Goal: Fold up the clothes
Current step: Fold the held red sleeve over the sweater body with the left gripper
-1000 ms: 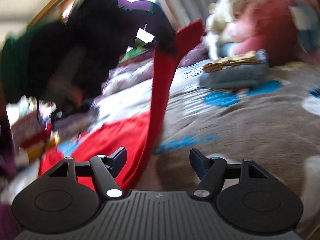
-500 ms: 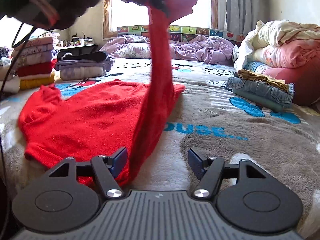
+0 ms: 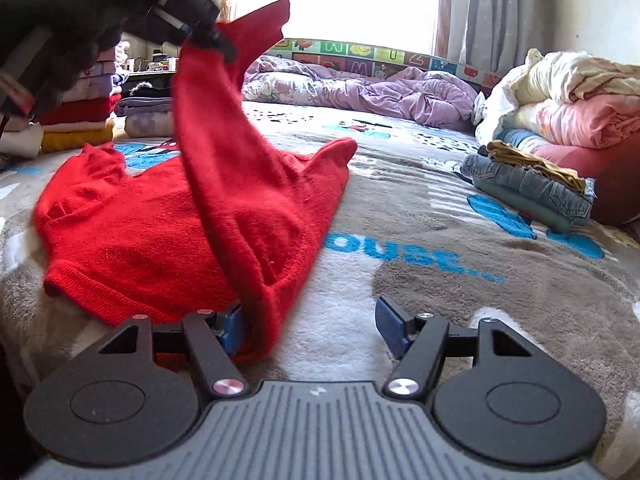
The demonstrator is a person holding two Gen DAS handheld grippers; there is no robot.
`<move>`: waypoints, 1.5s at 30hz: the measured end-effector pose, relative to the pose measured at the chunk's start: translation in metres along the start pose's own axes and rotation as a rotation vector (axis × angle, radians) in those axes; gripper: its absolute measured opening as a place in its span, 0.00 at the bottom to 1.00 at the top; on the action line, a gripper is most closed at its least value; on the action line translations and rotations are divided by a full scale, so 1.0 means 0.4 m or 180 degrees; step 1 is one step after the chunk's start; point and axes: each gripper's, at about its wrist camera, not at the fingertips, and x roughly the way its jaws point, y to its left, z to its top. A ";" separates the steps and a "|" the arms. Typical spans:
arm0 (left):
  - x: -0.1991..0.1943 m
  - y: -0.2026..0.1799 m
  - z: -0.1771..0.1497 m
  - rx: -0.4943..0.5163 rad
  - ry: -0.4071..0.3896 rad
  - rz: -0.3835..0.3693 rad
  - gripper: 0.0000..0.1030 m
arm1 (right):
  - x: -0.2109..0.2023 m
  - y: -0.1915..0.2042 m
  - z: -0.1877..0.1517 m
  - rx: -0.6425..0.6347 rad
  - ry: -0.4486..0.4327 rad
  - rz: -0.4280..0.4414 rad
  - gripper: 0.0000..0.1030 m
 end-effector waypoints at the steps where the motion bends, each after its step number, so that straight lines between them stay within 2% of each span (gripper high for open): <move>1: 0.000 0.016 -0.009 -0.0036 0.0001 0.0002 0.08 | 0.000 0.004 0.000 -0.0018 -0.0005 0.0012 0.64; 14: 0.013 0.121 -0.107 -0.0387 -0.0064 -0.0083 0.08 | -0.006 0.035 0.000 -0.0249 -0.0026 0.0006 0.64; 23: 0.023 0.153 -0.143 -0.0486 0.0013 -0.0135 0.08 | -0.056 0.056 -0.005 -0.0592 -0.0113 0.0036 0.64; 28: 0.032 0.170 -0.157 -0.0552 0.0086 -0.0114 0.08 | -0.088 0.094 -0.005 -0.0883 -0.0346 0.0333 0.65; 33: 0.042 0.184 -0.167 -0.0628 0.0162 -0.0119 0.08 | -0.052 0.133 0.006 -0.1062 -0.0399 0.0529 0.65; 36: 0.047 0.199 -0.174 -0.0727 0.0237 -0.0120 0.09 | -0.016 0.138 0.011 -0.0934 -0.0095 0.0732 0.65; 38: 0.050 0.210 -0.178 -0.0794 0.0286 -0.0121 0.11 | -0.016 0.126 0.019 -0.0839 -0.0001 0.0824 0.65; 40: 0.050 0.219 -0.180 -0.0850 0.0304 -0.0118 0.17 | -0.024 0.114 0.027 -0.0782 0.0024 0.0883 0.65; 45: 0.042 0.238 -0.170 -0.0986 0.0234 -0.0155 0.19 | -0.048 0.105 0.033 -0.0679 -0.0164 0.0951 0.64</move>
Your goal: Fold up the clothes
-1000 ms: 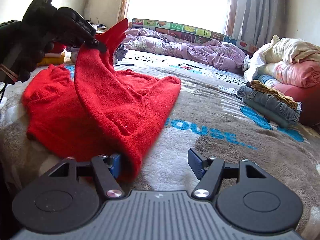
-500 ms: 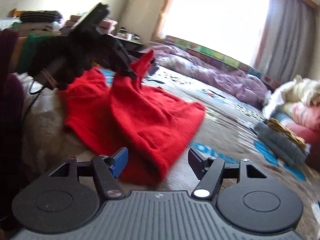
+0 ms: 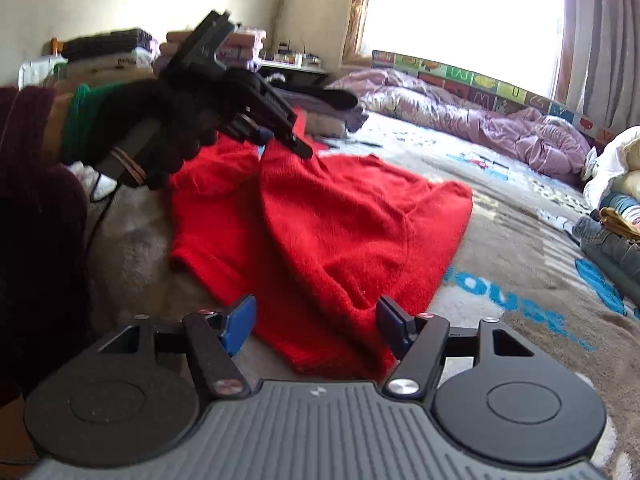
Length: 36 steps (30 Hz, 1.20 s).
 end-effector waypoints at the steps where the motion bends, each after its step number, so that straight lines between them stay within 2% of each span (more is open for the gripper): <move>1: 0.000 0.004 0.003 -0.0024 -0.0009 -0.0003 0.19 | 0.002 0.002 0.001 -0.0020 -0.0023 -0.0026 0.64; 5: -0.003 0.032 0.014 -0.0179 -0.0035 -0.0028 0.19 | 0.032 -0.002 -0.002 -0.0086 0.0026 -0.0101 0.64; 12: -0.002 0.091 0.030 -0.0398 -0.0071 0.0072 0.19 | 0.055 -0.020 0.004 0.0001 0.0029 -0.0089 0.64; 14: 0.000 0.095 0.032 -0.0395 -0.0090 0.0110 0.12 | 0.060 -0.023 0.002 0.0020 0.0041 -0.0080 0.64; 15: 0.001 0.097 0.033 -0.0390 -0.0100 0.0129 0.04 | 0.061 -0.024 0.002 0.0035 0.0037 -0.0068 0.64; 18: -0.015 0.085 0.046 -0.0443 -0.0213 -0.0007 0.02 | 0.061 -0.030 -0.002 0.0075 0.0030 -0.0033 0.64; 21: -0.033 0.045 0.069 -0.0379 -0.0361 -0.0121 0.02 | 0.057 -0.036 -0.005 0.0126 0.0015 0.0001 0.64; 27: -0.029 -0.033 0.116 -0.0511 -0.0496 -0.0342 0.02 | 0.043 -0.050 -0.008 0.0257 -0.0043 0.0090 0.64; 31: 0.010 -0.092 0.144 -0.0487 -0.0452 -0.0296 0.02 | 0.037 -0.065 -0.011 0.0365 -0.0073 0.0151 0.61; 36: 0.072 -0.153 0.166 -0.0427 -0.0366 -0.0140 0.02 | 0.028 -0.072 -0.010 0.0407 -0.0110 0.0210 0.46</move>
